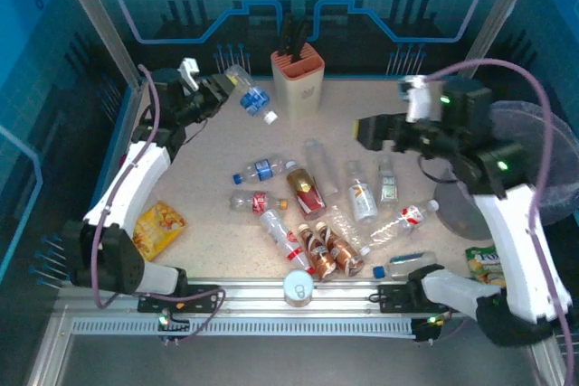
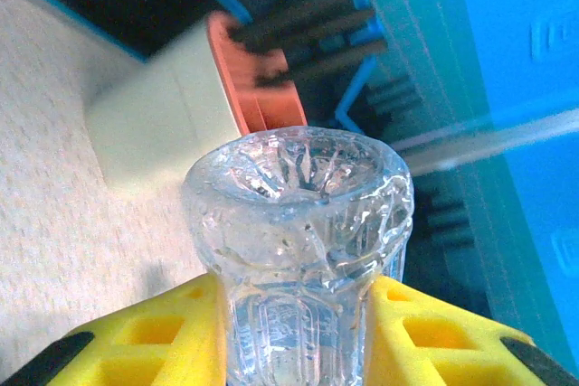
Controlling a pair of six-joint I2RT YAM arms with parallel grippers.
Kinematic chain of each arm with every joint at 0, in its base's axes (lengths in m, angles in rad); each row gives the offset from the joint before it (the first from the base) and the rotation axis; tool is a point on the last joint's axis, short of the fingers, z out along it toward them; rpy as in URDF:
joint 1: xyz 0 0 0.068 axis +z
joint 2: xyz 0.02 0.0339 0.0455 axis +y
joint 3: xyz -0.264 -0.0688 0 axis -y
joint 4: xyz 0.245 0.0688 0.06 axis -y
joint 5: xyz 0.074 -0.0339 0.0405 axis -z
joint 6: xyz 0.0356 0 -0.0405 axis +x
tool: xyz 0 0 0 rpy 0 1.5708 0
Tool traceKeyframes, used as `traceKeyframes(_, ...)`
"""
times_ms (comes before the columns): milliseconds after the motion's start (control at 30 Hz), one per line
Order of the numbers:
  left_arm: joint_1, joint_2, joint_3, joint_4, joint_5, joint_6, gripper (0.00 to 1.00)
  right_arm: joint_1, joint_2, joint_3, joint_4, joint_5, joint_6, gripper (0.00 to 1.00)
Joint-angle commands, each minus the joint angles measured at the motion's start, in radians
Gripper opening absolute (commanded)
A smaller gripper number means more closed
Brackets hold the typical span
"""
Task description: Put the plastic bottles in the bin
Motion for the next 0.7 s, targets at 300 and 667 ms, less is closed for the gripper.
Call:
traceKeyframes(300, -0.137, -0.118, -0.192, 0.008, 0.185, -0.046, 0.37, 0.146, 0.415, 0.021, 0.267, -0.255, -0.074, 0.99)
traceKeyframes(667, -0.161, -0.084, -0.237, 0.149, 0.162, -0.132, 0.35, 0.154, 0.471, -0.086, 0.372, -0.355, 0.023, 0.93)
